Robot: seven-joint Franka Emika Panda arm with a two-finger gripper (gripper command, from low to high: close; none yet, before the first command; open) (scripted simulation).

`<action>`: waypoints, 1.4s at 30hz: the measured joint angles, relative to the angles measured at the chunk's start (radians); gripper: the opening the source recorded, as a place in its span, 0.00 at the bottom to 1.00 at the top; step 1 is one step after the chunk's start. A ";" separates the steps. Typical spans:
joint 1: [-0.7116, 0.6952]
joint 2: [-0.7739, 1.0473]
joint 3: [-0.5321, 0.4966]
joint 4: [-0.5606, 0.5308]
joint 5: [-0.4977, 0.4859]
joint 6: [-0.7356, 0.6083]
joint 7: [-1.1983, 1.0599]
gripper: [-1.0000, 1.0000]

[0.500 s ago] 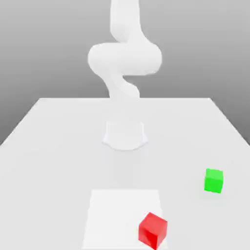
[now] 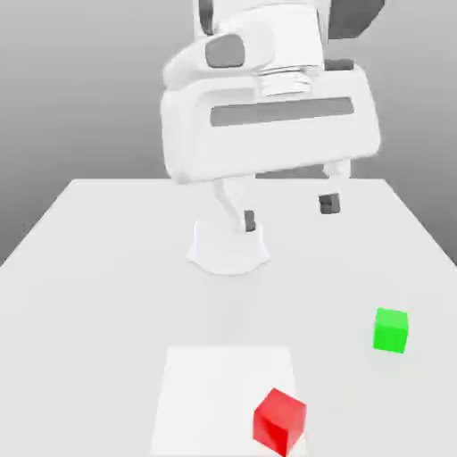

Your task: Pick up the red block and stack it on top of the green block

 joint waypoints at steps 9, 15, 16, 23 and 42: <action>0.033 0.311 0.010 -0.061 -0.056 0.129 -0.221 0.50; 0.008 0.522 0.047 -0.045 -0.040 0.287 -0.277 0.00; 0.008 0.522 0.047 -0.045 -0.040 0.287 -0.277 0.00; 0.008 0.507 0.045 -0.048 -0.048 0.273 -0.273 0.00; 0.413 0.228 0.269 -0.348 -0.179 0.296 -0.246 0.00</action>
